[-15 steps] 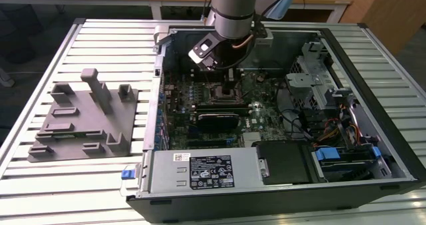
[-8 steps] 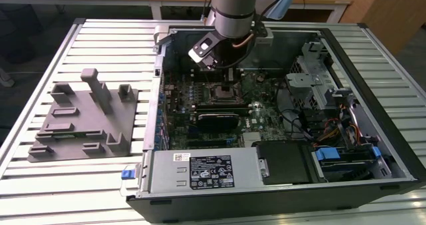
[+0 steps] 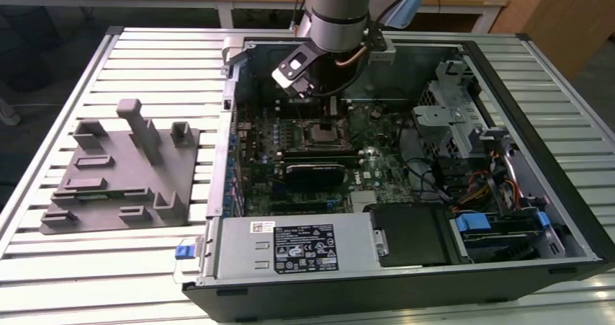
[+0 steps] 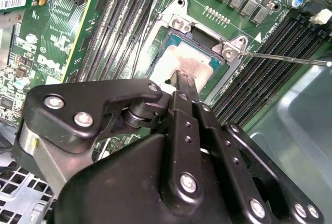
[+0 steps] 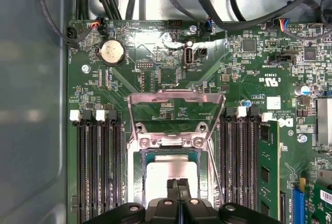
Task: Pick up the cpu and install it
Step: 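Place the cpu into insertion slot, then close the cpu cover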
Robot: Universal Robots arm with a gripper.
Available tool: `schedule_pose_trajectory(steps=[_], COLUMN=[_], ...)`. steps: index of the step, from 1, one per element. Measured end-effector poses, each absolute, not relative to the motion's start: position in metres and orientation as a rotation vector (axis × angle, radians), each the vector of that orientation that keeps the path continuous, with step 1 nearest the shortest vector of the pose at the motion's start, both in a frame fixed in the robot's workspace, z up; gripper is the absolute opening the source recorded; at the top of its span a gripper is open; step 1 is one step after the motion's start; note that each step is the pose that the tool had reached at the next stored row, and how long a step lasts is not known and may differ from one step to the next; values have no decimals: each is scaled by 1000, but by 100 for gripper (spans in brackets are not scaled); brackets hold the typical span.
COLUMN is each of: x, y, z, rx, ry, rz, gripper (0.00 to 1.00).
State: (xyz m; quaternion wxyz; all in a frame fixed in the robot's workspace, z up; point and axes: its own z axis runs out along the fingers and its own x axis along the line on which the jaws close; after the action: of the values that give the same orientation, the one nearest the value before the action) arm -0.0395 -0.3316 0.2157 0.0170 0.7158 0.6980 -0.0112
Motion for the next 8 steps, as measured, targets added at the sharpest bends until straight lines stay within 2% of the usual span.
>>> schedule_pose_trajectory(steps=[8], x=[-40], y=[-332], z=[219], rx=[2225], ry=[2170], rz=[-36], gripper=[11])
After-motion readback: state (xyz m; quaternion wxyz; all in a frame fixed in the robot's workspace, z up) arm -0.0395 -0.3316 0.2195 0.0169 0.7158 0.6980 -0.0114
